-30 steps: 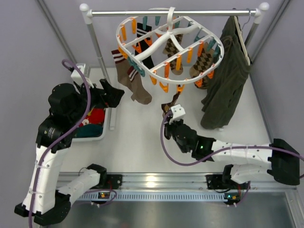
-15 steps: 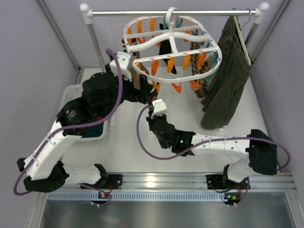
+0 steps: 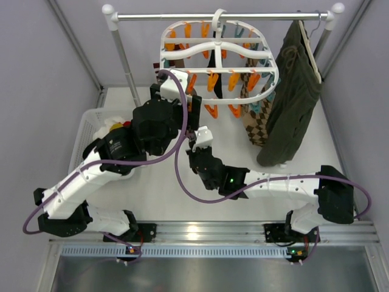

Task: Remove the socks clipped to the hanger

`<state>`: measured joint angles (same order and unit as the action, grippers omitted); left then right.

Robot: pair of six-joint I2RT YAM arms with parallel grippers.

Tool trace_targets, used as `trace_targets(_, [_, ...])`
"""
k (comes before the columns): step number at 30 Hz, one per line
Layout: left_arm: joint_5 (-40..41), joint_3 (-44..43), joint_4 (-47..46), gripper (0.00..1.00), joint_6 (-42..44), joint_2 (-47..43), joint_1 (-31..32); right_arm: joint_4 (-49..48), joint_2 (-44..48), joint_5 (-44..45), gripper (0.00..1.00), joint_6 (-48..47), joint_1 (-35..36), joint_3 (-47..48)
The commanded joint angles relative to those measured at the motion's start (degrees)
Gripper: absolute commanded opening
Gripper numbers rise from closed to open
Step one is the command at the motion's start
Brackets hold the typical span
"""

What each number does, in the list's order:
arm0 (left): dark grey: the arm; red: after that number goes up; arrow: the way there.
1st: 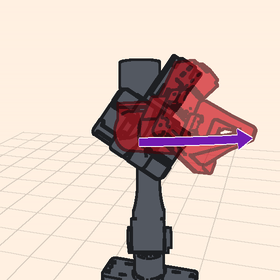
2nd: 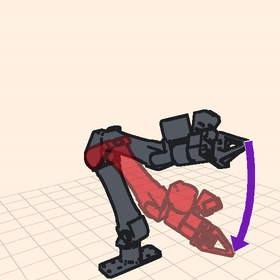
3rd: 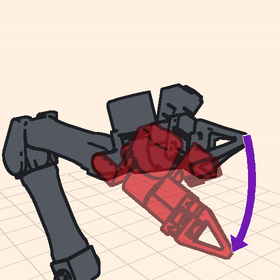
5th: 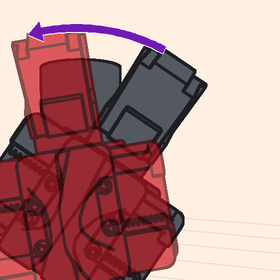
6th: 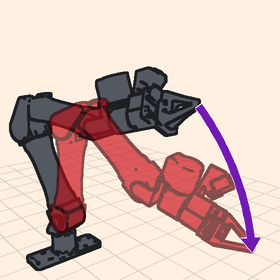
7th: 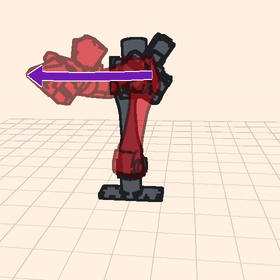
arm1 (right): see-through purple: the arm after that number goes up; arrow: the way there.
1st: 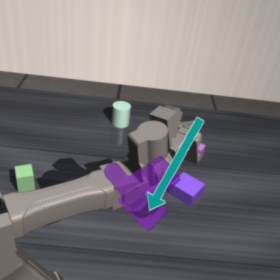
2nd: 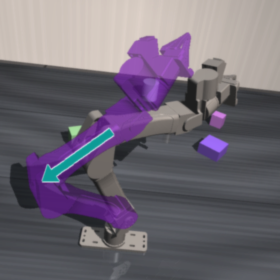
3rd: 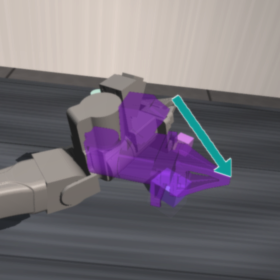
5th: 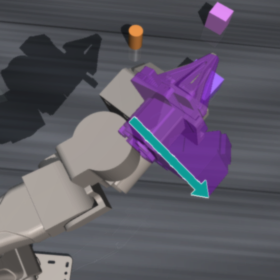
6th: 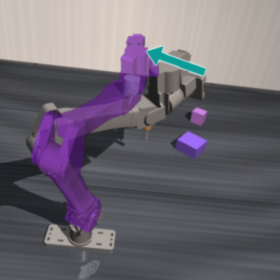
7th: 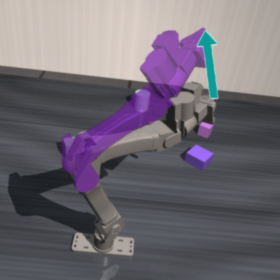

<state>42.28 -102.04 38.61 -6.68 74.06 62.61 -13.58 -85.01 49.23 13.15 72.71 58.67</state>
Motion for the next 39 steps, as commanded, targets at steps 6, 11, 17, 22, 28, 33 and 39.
trace_targets(6, [1.92,0.79,-6.26,0.75,2.46,0.03,0.06,1.54,-0.06,-1.24,0.00,2.15,1.21,3.46])
trace_targets(11, [2.28,1.76,-8.37,0.70,3.16,-0.06,-0.03,1.72,0.02,-1.51,0.00,1.80,1.39,3.55])
trace_targets(17, [3.77,1.84,-8.81,0.48,3.16,1.26,-0.03,1.72,0.20,-1.60,0.00,2.15,1.82,3.20])
trace_targets(22, [4.83,2.90,-9.34,0.29,2.99,0.82,-0.03,1.72,0.55,-1.51,0.00,2.15,2.00,2.76])
trace_targets(28, [5.70,3.16,-9.34,0.04,2.72,0.91,-0.03,-0.04,1.78,-2.21,0.00,3.02,2.35,-0.66])
trace_targets(33, [6.41,3.51,-9.34,0.00,2.28,1.00,-0.03,-3.81,3.45,-3.35,0.00,3.02,3.67,-6.19])
trace_targets(39, [5.80,3.60,-9.25,0.00,1.67,0.65,-0.03,-7.76,4.59,-6.25,0.00,5.49,4.46,-12.44])
